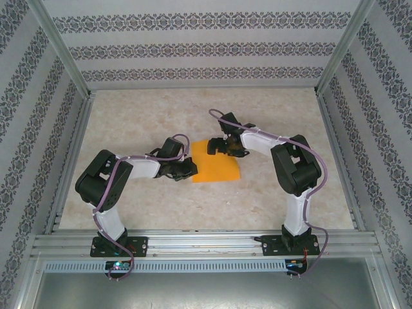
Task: Fold a paper plane with a square sheet of paper (fold left side to right side)
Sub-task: Pick up the square sheet of paper from the center of the table.
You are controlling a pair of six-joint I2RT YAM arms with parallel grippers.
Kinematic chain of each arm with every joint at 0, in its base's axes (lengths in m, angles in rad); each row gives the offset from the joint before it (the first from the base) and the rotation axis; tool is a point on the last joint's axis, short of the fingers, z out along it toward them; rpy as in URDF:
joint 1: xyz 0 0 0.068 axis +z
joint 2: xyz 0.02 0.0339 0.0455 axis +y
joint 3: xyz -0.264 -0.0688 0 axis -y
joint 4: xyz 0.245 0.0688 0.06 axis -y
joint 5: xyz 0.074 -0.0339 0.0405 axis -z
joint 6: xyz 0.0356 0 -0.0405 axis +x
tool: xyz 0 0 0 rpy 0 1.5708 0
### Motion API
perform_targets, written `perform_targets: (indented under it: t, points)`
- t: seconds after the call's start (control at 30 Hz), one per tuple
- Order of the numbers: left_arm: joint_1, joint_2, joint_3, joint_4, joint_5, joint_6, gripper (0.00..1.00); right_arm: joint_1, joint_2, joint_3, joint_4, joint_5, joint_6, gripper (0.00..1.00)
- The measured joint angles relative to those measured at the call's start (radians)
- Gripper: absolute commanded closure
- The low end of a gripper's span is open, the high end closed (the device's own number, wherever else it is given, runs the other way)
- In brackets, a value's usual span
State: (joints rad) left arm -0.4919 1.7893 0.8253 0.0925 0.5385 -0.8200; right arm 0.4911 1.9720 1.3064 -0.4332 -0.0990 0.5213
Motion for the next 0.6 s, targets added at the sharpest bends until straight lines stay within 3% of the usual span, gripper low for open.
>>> perform_targets:
  t: [0.27, 0.6]
  points:
    - [0.0, 0.0, 0.0, 0.0, 0.0, 0.0, 0.9, 0.035, -0.002, -0.003, 0.002, -0.009, 0.003, 0.08]
    - [-0.002, -0.002, 0.0, 0.01, 0.005, 0.0, 0.79, 0.044, -0.002, -0.006, -0.013, -0.052, 0.008, 0.38]
